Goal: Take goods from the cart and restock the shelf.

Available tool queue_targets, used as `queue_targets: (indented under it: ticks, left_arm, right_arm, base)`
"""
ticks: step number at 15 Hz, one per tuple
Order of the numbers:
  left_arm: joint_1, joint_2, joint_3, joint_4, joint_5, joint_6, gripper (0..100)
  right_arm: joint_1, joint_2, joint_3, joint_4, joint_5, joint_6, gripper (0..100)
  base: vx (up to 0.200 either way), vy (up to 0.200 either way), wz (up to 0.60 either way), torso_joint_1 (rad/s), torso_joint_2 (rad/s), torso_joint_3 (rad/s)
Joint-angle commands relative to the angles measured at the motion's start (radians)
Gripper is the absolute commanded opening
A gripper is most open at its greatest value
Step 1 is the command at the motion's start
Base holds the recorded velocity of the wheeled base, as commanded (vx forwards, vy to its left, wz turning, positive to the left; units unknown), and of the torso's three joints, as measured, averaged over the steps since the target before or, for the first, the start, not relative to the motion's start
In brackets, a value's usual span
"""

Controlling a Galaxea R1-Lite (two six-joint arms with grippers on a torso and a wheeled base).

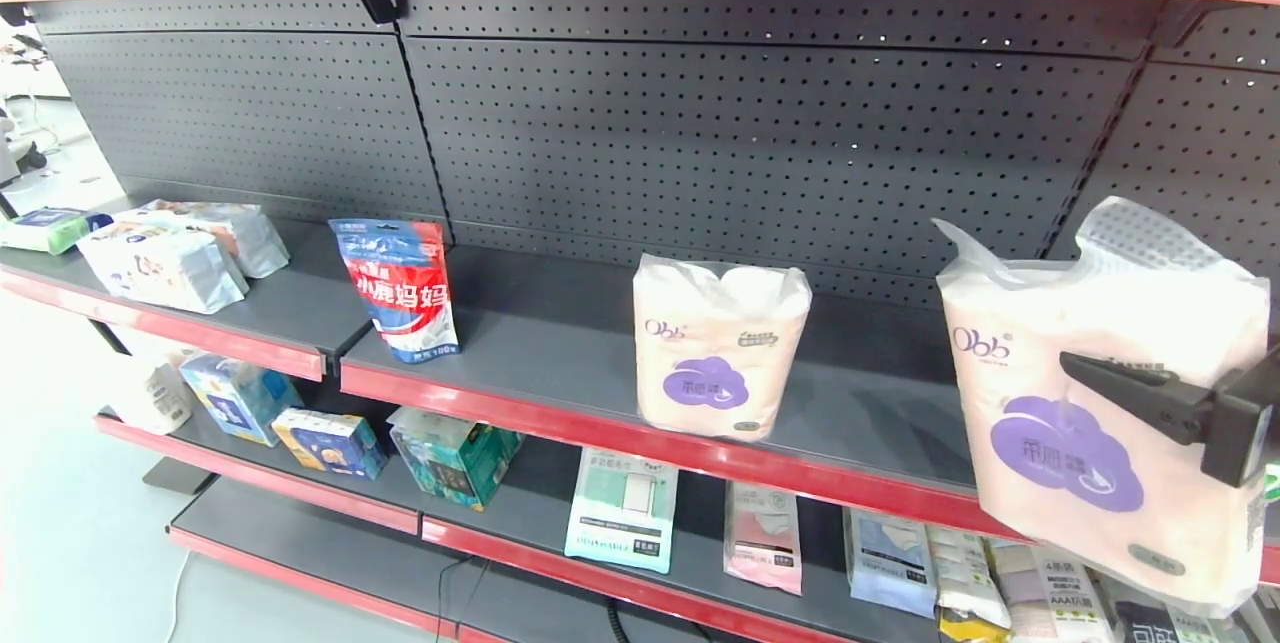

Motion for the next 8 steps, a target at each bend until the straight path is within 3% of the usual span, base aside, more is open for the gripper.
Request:
queue_targets:
  ticks: [1, 3, 6, 8]
  left_arm:
    - [0.001, -0.001, 0.013, -0.020, 0.021, -0.006, 100]
    - [0.001, -0.001, 0.033, -0.066, 0.028, -0.032, 100]
    - [0.001, -0.001, 0.093, -0.168, 0.012, -0.002, 100]
    - [0.001, -0.001, 0.095, -0.178, 0.015, 0.000, 100]
  right_arm:
    - [0.007, 0.066, -0.014, -0.001, 0.001, 0.000, 0]
    - [0.007, 0.079, -0.014, -0.002, 0.001, 0.000, 0]
    - [0.005, 0.081, -0.017, -0.002, 0.001, 0.000, 0]
    - [0.005, 0.078, -0.014, -0.002, 0.001, 0.000, 0]
  base:
    - [0.000, 0.000, 0.00, 0.000, 0.00, 0.000]
    - [0.000, 0.000, 0.00, 0.000, 0.00, 0.000]
    - [0.000, 0.000, 0.00, 0.000, 0.00, 0.000]
    - [0.000, 0.000, 0.00, 0.000, 0.00, 0.000]
